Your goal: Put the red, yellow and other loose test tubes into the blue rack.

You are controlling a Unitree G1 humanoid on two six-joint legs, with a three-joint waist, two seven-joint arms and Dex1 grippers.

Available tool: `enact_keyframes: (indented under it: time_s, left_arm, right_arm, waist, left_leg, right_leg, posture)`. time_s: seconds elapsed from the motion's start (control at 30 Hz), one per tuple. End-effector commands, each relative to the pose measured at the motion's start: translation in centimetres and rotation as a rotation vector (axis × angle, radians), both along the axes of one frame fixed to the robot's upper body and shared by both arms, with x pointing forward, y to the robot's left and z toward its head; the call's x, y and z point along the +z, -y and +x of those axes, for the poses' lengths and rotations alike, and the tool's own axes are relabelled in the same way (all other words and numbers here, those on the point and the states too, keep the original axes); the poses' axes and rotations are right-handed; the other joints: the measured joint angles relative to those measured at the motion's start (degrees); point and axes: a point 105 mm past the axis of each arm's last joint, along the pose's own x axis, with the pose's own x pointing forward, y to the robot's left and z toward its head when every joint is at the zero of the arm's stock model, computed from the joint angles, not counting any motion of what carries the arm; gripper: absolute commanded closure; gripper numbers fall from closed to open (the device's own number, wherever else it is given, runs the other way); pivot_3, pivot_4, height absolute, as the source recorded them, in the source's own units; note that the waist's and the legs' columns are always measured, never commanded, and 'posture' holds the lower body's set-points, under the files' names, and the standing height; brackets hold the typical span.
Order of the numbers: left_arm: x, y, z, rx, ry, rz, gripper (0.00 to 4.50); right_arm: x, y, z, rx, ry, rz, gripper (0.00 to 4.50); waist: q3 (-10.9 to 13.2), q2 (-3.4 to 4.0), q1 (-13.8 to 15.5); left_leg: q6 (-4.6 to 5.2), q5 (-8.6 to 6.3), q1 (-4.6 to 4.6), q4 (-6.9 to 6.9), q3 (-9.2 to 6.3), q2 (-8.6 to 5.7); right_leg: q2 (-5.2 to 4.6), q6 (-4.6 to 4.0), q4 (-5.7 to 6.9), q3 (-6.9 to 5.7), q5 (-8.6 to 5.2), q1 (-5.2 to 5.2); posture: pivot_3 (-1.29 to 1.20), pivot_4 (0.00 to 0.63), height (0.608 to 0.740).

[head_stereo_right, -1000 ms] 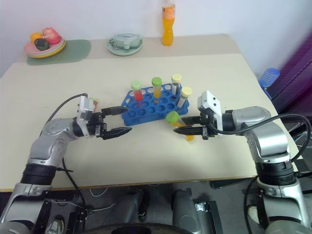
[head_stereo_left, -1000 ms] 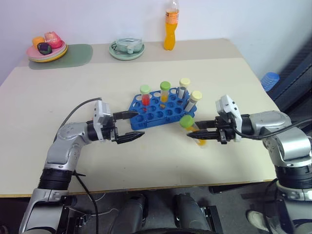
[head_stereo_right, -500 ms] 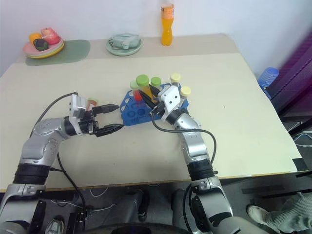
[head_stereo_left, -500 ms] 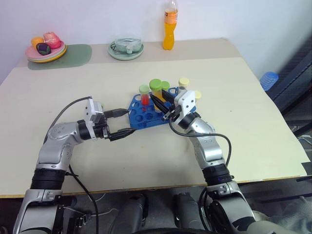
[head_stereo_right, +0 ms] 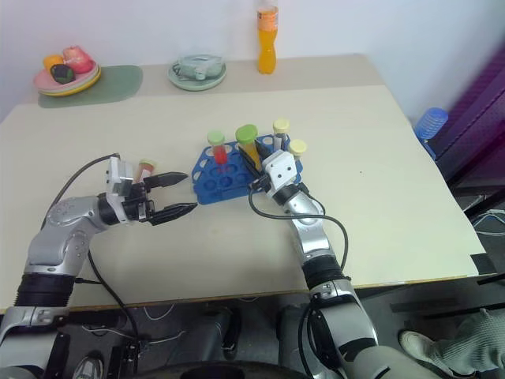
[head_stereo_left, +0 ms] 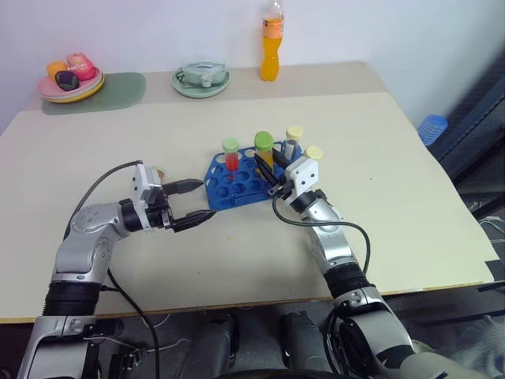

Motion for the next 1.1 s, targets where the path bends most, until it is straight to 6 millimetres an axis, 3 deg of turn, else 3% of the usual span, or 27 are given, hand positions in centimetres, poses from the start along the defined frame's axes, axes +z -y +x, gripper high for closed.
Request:
enact_keyframes:
  time_s: [0.03, 0.43, 0.67, 1.1]
  left_arm:
    - [0.6, -0.4, 0.0, -0.001, 0.039, -0.008, 0.15]
    - [0.6, -0.2, -0.2, -0.012, 0.051, -0.011, 0.15]
    - [1.1, -0.1, 0.1, -0.004, 0.055, -0.013, 0.15]
    - [1.7, 0.4, -0.8, -0.009, 0.059, -0.019, 0.15]
  right_arm:
    - [0.2, -0.2, -0.7, 0.019, 0.010, 0.011, 3.75]
    - [-1.3, 0.5, -0.5, -0.012, -0.035, -0.004, 3.75]
    - [-1.2, 1.2, -0.3, -0.037, -0.044, 0.029, 3.75]
    - [-1.4, -0.7, -1.4, 0.025, -0.059, 0.043, 3.75]
  waist:
    - [0.00, 0.00, -0.07]
    - [0.00, 0.00, -0.02]
    - [-0.01, 0.01, -0.08]
    - [-0.01, 0.00, -0.07]
  left_leg:
    - [0.05, -0.03, 0.00, 0.00, 0.00, 0.00]
    - [0.08, -0.05, 0.05, 0.01, 0.00, 0.00]
    - [0.08, -0.05, 0.08, 0.00, 0.00, 0.00]
    - [0.08, -0.05, 0.08, 0.00, 0.00, 0.00]
  right_leg:
    - [0.00, 0.00, 0.00, 0.00, 0.00, 0.00]
    - [0.00, -0.01, 0.09, 0.00, -0.01, 0.00]
    - [0.00, -0.01, 0.13, 0.00, -0.01, 0.00]
    - [-0.01, -0.01, 0.15, 0.00, -0.01, 0.00]
  posture:
    - [0.00, 0.150, 0.740]
    - [0.00, 0.150, 0.740]
    - [0.00, 0.150, 0.740]
    - [0.00, 0.150, 0.740]
